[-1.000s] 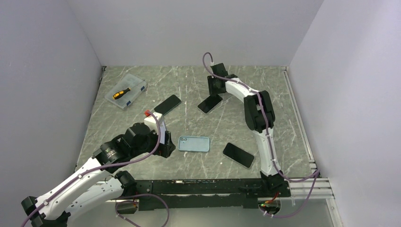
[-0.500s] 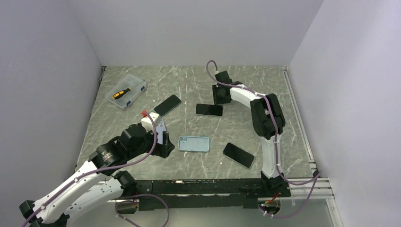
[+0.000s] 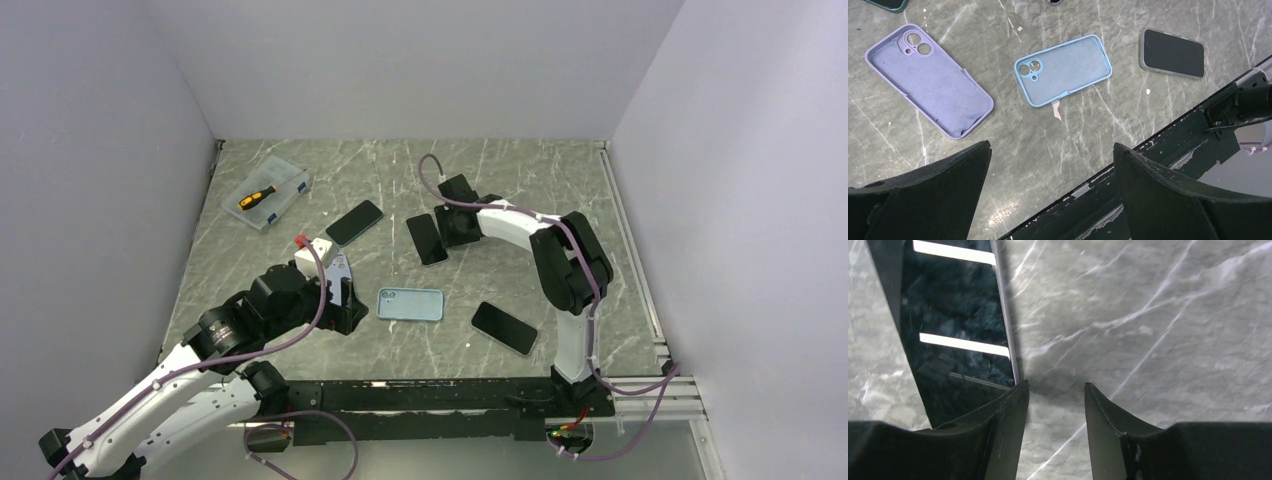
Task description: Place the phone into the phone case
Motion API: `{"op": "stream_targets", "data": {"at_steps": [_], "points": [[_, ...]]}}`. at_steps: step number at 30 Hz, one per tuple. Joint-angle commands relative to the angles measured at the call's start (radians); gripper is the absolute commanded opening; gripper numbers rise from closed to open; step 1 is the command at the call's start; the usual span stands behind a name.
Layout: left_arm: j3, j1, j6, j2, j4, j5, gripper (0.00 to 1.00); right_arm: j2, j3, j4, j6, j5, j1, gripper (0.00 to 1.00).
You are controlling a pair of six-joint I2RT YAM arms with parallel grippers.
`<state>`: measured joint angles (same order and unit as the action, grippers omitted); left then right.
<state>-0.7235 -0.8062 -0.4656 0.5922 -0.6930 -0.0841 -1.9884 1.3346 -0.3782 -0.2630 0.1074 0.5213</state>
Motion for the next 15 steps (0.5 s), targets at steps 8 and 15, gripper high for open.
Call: {"op": "stream_targets", "data": {"at_steps": [8, 15], "points": [[0.004, 0.004, -0.010, -0.007, 0.027, -0.007, 0.99, 0.129, 0.115, -0.116, -0.014, 0.110, 0.033, 0.61], [0.006, 0.004, -0.010, -0.011, 0.026, -0.008, 0.99, 0.092, 0.217, -0.122, -0.030, 0.010, 0.060, 0.84]]}}
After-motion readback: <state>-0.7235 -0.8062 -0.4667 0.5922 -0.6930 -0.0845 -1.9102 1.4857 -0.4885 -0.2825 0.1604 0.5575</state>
